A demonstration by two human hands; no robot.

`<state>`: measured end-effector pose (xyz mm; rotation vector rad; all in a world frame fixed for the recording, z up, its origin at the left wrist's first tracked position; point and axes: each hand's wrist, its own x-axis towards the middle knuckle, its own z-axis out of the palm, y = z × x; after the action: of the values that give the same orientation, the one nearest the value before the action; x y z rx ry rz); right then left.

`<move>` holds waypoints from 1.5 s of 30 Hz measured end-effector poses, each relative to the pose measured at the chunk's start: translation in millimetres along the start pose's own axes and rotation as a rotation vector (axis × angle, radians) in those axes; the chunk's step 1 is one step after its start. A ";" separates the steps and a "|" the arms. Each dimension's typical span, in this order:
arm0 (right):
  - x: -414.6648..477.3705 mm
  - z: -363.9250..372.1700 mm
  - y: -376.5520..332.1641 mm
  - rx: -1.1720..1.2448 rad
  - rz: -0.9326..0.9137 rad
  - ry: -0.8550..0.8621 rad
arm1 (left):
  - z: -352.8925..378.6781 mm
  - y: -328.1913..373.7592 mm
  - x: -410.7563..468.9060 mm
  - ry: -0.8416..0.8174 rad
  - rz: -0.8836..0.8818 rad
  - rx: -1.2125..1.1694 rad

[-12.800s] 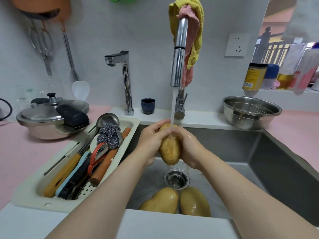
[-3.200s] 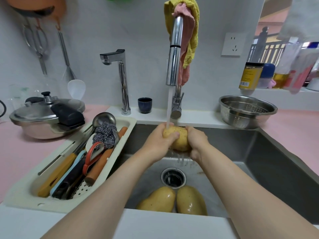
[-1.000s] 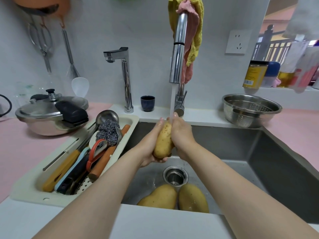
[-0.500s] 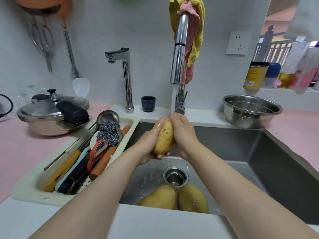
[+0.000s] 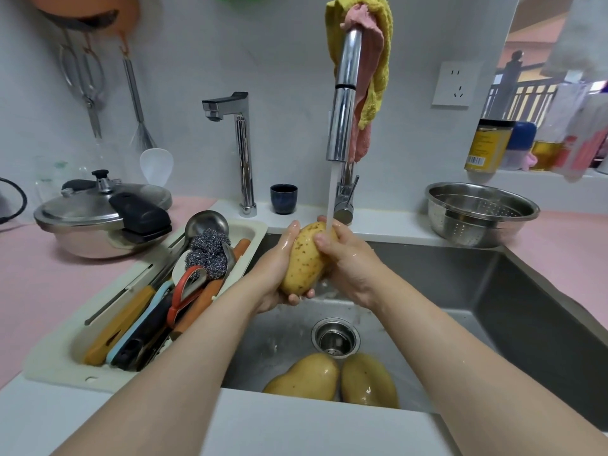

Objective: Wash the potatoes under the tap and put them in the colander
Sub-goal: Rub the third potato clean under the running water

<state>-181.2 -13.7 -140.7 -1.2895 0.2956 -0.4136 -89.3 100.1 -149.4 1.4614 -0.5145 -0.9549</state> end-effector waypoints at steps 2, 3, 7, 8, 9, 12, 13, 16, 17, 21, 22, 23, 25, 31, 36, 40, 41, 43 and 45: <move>2.4 6.7 -0.8 -0.155 -0.056 0.108 | 1.3 1.2 0.0 -0.012 -0.014 -0.007; 2.7 9.7 -2.6 -0.208 -0.069 0.158 | 1.7 1.6 -0.4 -0.025 -0.031 -0.009; 1.6 7.0 -9.1 -0.230 0.022 0.311 | 1.7 -1.0 0.1 -0.167 -0.178 -0.034; 1.1 3.9 -8.5 -0.216 0.033 0.268 | 0.5 -1.4 1.0 -0.205 -0.214 -0.058; 0.8 0.0 -7.4 -0.195 0.024 0.197 | -1.4 -1.4 2.6 -0.240 -0.242 -0.091; -1.7 -15.3 -5.7 -0.098 -0.007 -0.121 | -8.8 0.8 3.3 -0.289 -0.316 -0.204; -1.6 -20.5 -3.6 -0.104 -0.006 -0.190 | -11.2 0.4 4.2 -0.274 -0.333 -0.217; -2.2 -15.6 1.4 -0.194 -0.039 -0.104 | -10.5 -1.6 4.3 -0.221 -0.348 -0.199; -2.0 -9.3 1.1 -0.210 -0.045 -0.013 | -6.9 -2.5 4.5 -0.199 -0.327 -0.186; 7.2 6.2 -6.1 -0.208 -0.055 0.288 | 14.2 -2.3 4.6 -0.019 -0.165 -0.119; 9.8 5.0 -8.5 -0.178 -0.024 0.313 | 18.2 -1.4 4.0 0.023 -0.122 -0.074; 10.4 3.7 -10.0 -0.126 0.015 0.330 | 20.9 -0.9 4.3 0.060 -0.082 -0.014; 8.1 1.1 -11.1 -0.047 0.092 0.366 | 25.3 -0.2 4.7 0.142 -0.029 0.149; 2.8 -7.5 -2.9 -0.011 0.126 0.299 | 24.0 -2.0 7.2 0.238 0.015 0.417; 9.3 -14.6 4.2 -0.115 -0.011 0.123 | 11.4 -2.5 4.2 0.137 0.087 0.265; 13.3 -9.4 -3.4 -0.110 0.046 0.427 | 9.3 -8.5 1.9 -0.073 0.167 0.288; 13.0 -11.4 -3.6 -0.048 0.069 0.469 | 8.6 -10.3 1.9 -0.109 0.191 0.307; 10.4 -16.5 -4.7 0.038 0.129 0.527 | 8.7 -10.8 3.2 -0.103 0.234 0.352; 9.3 -21.2 -3.9 0.029 0.149 0.563 | 15.6 -7.4 3.2 -0.034 0.235 0.357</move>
<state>-182.8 -37.1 -142.2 -1.0941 0.8509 -0.6473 -101.7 89.3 -155.8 1.6584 -0.8964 -0.7251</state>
